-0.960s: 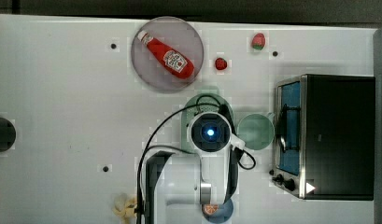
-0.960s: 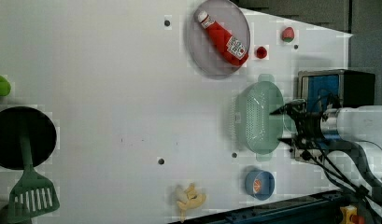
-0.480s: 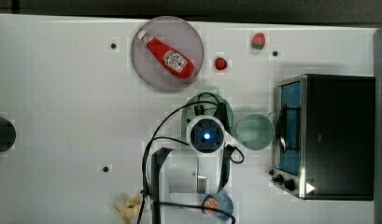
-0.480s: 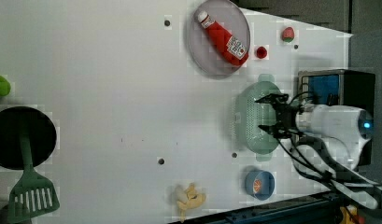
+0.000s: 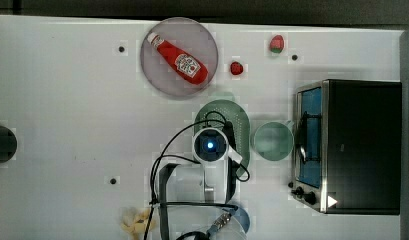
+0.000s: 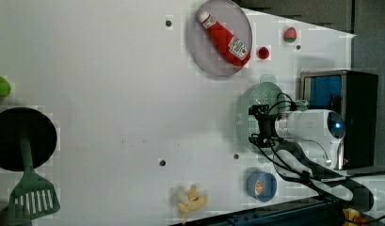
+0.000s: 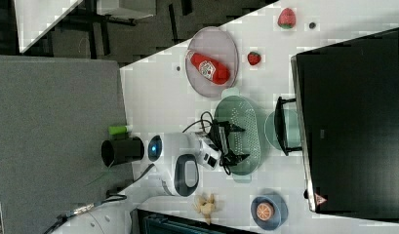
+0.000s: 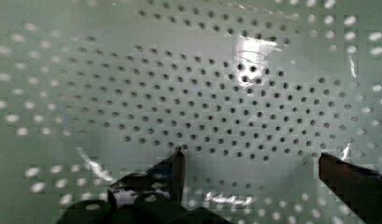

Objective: Drag strainer right to left.

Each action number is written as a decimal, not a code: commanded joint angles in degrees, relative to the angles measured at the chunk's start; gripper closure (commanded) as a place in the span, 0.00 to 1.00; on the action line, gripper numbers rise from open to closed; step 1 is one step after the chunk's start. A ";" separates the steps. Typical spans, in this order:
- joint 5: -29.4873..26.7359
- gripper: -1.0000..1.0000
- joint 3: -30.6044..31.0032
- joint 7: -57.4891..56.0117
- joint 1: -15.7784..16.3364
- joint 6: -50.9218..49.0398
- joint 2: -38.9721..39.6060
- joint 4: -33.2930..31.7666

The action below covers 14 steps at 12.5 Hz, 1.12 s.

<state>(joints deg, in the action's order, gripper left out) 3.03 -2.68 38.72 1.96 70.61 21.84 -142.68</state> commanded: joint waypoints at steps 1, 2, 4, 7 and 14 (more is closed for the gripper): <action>-0.37 0.00 2.27 5.25 0.42 2.13 -1.83 -0.01; -0.40 0.00 2.65 5.56 0.83 2.43 -1.85 0.07; -0.41 0.00 3.12 7.07 1.73 2.44 -1.80 0.05; -0.49 0.00 3.76 10.89 3.69 2.46 -1.80 0.14; -0.50 0.00 9.09 25.20 9.34 2.34 -1.64 0.88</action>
<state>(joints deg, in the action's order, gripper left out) 1.11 4.72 57.80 8.64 73.02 20.13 -142.57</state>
